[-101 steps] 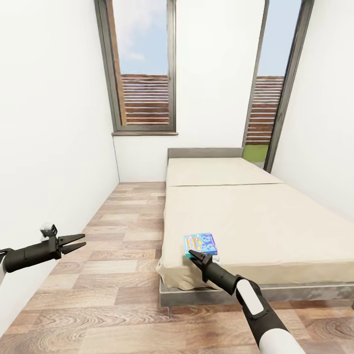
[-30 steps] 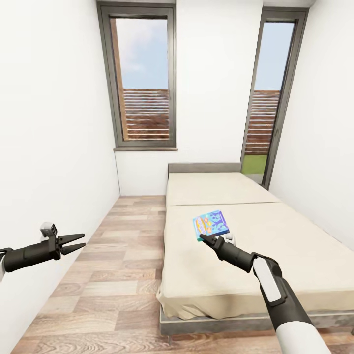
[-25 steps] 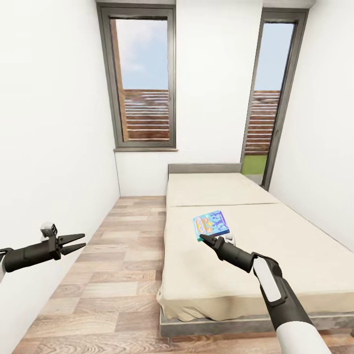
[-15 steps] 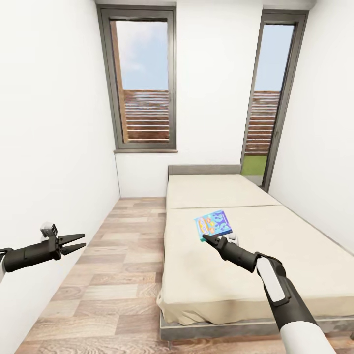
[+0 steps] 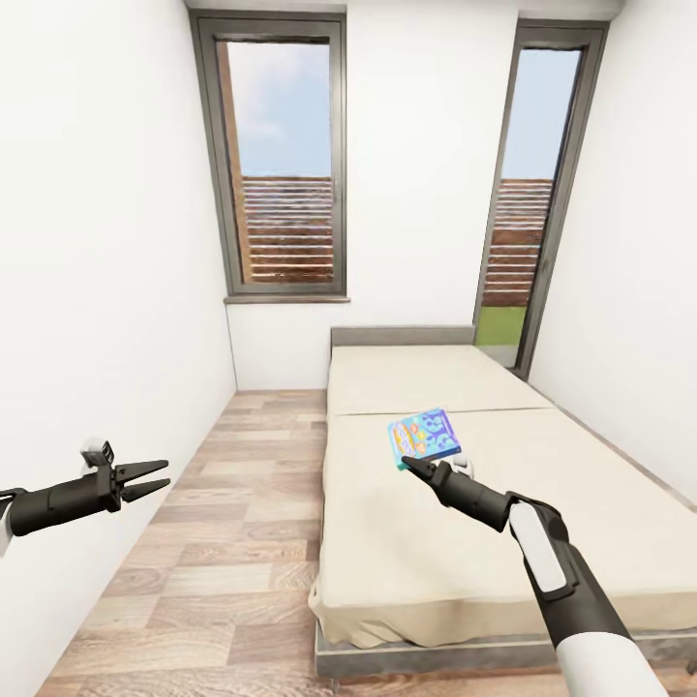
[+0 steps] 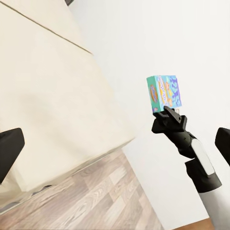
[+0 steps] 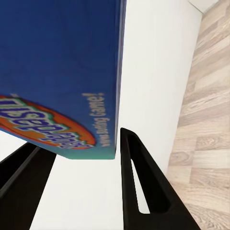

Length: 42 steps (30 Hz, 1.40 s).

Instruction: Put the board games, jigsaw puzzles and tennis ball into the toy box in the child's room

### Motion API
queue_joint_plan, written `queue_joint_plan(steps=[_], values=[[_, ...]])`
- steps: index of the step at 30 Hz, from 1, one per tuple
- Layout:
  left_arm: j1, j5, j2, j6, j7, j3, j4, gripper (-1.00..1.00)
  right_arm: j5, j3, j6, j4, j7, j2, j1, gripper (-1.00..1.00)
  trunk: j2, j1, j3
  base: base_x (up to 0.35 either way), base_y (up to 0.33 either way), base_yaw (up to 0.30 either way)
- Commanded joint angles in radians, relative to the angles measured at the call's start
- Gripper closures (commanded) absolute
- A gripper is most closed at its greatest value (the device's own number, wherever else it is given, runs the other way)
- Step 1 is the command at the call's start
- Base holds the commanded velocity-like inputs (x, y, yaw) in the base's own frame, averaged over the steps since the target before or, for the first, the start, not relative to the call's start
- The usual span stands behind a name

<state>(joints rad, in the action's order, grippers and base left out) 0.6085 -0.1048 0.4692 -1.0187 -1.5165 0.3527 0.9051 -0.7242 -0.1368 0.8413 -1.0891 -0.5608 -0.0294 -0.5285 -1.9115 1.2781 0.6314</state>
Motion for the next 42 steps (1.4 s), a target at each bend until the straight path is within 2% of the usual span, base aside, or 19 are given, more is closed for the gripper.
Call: queue_joint_plan(steps=[1,33,42], values=[[0.001,0.0,0.0,-0.011,-0.004,0.0,0.0,-1.0,0.003,-0.002,0.005,-0.002,-0.003,0.0,-0.001,1.0,0.007,-0.004,-0.001,0.0,0.0,-0.023],[0.001,0.0,-0.001,-0.011,-0.004,0.0,0.0,-1.0,0.012,0.004,0.005,-0.008,-0.006,0.001,-0.001,1.0,0.231,-0.127,-0.051,0.0,0.0,-0.126],[0.001,0.0,-0.001,-0.011,-0.004,-0.001,0.0,-1.0,0.012,0.001,0.004,-0.009,-0.01,0.002,-0.001,1.0,0.294,-0.161,-0.075,0.0,0.0,-0.051]])
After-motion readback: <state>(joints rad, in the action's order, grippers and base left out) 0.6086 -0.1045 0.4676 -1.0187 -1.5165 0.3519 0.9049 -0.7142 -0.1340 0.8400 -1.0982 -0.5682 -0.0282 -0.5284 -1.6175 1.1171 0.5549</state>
